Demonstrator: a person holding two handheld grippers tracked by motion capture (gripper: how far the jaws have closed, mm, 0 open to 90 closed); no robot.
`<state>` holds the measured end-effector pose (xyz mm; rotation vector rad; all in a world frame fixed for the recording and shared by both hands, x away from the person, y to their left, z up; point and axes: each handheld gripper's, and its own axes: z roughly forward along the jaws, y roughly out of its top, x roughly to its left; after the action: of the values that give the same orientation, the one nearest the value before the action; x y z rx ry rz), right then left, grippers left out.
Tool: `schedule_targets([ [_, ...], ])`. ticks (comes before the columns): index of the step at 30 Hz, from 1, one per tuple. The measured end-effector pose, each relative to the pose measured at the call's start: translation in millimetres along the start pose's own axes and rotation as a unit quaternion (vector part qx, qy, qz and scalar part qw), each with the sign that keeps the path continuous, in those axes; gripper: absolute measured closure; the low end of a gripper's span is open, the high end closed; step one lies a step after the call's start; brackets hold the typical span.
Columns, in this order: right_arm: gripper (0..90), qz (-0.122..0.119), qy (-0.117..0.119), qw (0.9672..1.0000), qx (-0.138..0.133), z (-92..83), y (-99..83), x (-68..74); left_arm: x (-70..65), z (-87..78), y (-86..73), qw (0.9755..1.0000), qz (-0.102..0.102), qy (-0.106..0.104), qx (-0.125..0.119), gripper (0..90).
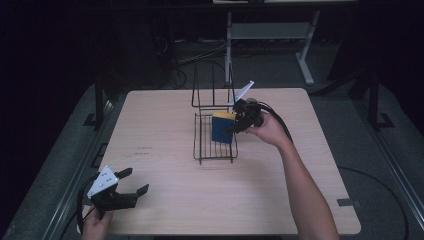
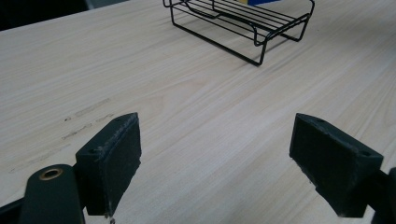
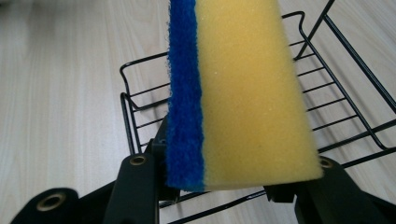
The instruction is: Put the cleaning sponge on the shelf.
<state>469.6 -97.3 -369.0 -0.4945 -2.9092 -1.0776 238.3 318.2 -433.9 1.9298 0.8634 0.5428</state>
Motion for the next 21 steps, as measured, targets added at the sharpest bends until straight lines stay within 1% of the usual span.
schedule_targets([
  [3,55.4,0.008,0.000,1.0000,-0.004,2.7,-2.2,-2.1,-0.1,0.0,0.1,1.0000,0.001,0.000,0.000,16.2],
  [7,55.4,0.015,-0.001,0.9999,0.001,5.6,-3.4,-2.7,-0.1,0.0,0.2,1.0000,0.001,0.000,0.000,16.2],
  [8,55.4,0.013,-0.006,0.9999,0.003,6.1,-3.3,-2.7,-0.1,0.0,0.2,1.0000,0.001,0.000,0.001,16.1],
  [10,55.3,0.014,-0.005,0.9999,0.004,6.8,-3.2,-3.1,-0.3,0.2,0.3,1.0000,0.001,0.000,0.000,16.2],
  [12,55.2,0.009,-0.007,0.9999,0.004,8.2,-3.7,-3.9,-0.4,0.0,0.3,1.0000,0.000,0.000,-0.001,16.2],
  [16,55.0,0.017,-0.003,0.9998,0.002,11.1,-6.2,-5.8,0.2,-0.7,0.2,1.0000,0.002,0.001,-0.001,16.2],
  [21,55.1,0.018,0.000,0.9998,0.009,13.7,-8.7,-8.1,0.2,-0.8,0.0,1.0000,0.001,0.001,-0.001,16.2],
])
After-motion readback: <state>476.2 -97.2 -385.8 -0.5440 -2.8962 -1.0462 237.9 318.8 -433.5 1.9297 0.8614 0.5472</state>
